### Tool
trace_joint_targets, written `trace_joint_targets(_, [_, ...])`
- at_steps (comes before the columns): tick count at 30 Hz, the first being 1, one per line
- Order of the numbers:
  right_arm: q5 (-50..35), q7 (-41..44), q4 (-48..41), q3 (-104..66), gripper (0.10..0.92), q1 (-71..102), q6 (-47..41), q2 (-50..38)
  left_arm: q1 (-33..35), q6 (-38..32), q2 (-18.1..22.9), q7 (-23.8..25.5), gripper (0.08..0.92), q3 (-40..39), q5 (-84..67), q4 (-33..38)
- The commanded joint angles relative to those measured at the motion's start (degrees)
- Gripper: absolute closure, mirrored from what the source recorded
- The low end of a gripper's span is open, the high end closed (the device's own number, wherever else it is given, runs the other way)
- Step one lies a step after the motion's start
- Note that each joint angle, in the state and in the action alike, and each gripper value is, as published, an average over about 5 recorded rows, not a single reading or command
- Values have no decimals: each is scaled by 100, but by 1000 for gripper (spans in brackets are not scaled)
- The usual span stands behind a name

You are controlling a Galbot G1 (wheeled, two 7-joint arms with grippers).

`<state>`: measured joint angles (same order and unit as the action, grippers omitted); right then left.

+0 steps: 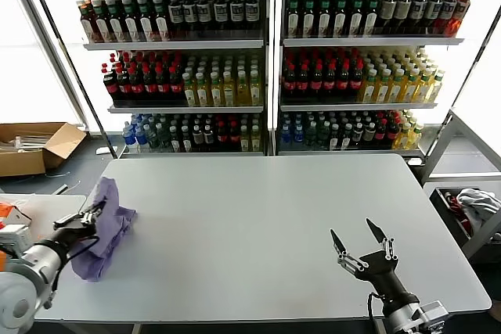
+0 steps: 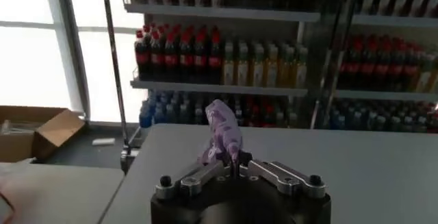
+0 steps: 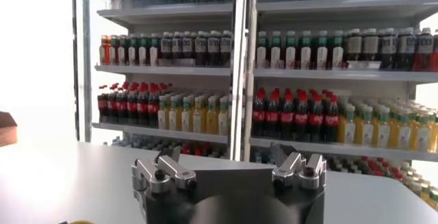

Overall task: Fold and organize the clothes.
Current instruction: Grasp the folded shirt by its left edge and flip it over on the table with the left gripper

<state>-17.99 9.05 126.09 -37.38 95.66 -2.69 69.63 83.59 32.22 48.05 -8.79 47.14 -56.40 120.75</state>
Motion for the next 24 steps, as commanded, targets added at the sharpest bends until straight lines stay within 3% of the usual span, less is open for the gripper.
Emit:
trace_joint_targets(1, [113, -17, -2, 84, 203, 36, -40, 65, -1957, -303, 635, -1168, 885, -3771, -1720, 51])
trace_joint_targets(8, [145, -71, -13, 261, 203, 25, -203, 127, -2786, -663, 1300, -1710, 885, -4558, -2120, -488])
trace_joint_targets(16, [98, -353, -137, 836, 203, -246, -632, 83, -2864, -776, 1636, -1580, 875, -4730, -1929, -740])
trace_joint_targets(20, [-314, -586, -208, 1223, 203, -523, -1064, 32, -2770, -897, 1549, -1282, 797, -4438, -1844, -392])
trace_joint_targets(24, [-1235, -1033, -301, 1655, 203, -994, -1709, -106, -2393, -1134, 1265, -509, 685, -3878, -913, 29])
